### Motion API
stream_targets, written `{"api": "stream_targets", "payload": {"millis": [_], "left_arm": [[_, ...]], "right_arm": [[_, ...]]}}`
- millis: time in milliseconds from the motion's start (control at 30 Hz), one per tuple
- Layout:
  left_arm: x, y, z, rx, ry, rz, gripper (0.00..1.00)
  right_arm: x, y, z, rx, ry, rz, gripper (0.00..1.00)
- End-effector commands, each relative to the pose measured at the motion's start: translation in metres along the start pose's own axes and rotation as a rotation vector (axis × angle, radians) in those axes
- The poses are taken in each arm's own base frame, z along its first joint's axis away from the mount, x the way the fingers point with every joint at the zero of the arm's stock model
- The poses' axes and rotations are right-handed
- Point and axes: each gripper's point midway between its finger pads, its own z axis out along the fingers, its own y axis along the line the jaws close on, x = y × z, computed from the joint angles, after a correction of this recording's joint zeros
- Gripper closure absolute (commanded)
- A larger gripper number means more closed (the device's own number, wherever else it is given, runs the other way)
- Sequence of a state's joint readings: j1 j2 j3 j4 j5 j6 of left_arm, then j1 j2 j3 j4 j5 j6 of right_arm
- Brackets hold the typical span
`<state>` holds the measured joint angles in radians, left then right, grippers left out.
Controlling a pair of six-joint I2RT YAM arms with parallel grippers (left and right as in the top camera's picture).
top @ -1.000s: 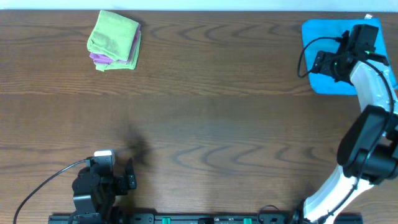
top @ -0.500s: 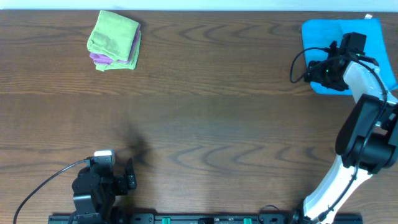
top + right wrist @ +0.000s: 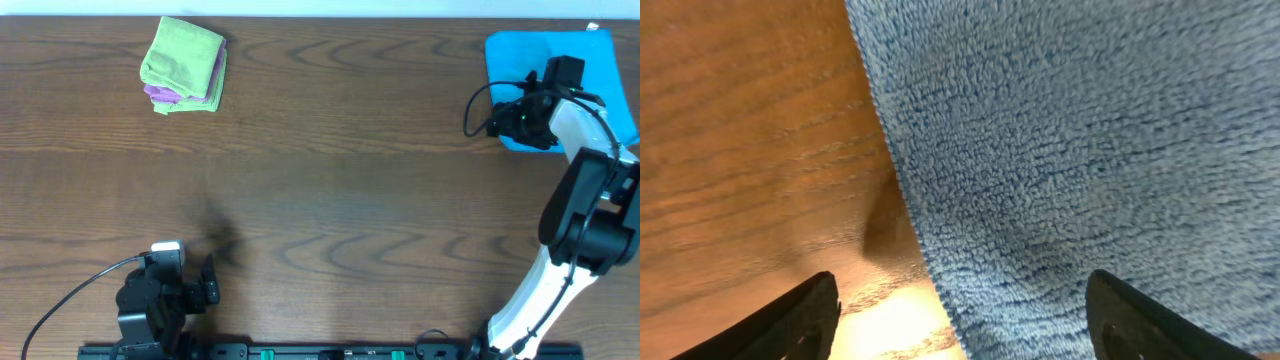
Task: Fold the cloth
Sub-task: 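Reach the right gripper to the blue cloth's near-left corner and grasp it, then drag the blue cloth with the right gripper toward table center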
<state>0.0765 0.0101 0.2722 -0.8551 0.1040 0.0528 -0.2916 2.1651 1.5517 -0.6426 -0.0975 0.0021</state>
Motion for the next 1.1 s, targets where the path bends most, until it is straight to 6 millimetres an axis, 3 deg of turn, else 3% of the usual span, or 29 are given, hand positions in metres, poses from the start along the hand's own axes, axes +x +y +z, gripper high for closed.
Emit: {"api": "stream_targets", "payload": {"millis": [0,133,367,700,967,1067], "left_arm": [[0.019,0.002,0.006,-0.007,0.062,0.015,0.05],[0.019,0.002,0.006,-0.007,0.062,0.015,0.04],[0.019,0.002,0.006,-0.007,0.062,0.015,0.05],[0.019,0.002,0.006,-0.007,0.062,0.015,0.05],[0.019,0.002,0.006,-0.007,0.062,0.015,0.04],[0.019,0.002,0.006,-0.007,0.062,0.015,0.05]], "right_arm": [[0.007,-0.002,0.012,-0.003,0.032,-0.013,0.23],[0.007,-0.002,0.014,-0.002,0.032,-0.013,0.31],[0.011,-0.006,0.017,0.019,0.046,-0.012,0.33],[0.031,-0.008,0.035,0.018,0.121,-0.006,0.46],[0.040,-0.007,0.042,0.017,0.156,-0.004,0.78],[0.043,-0.004,0.041,0.014,0.171,-0.009,0.94]]}}
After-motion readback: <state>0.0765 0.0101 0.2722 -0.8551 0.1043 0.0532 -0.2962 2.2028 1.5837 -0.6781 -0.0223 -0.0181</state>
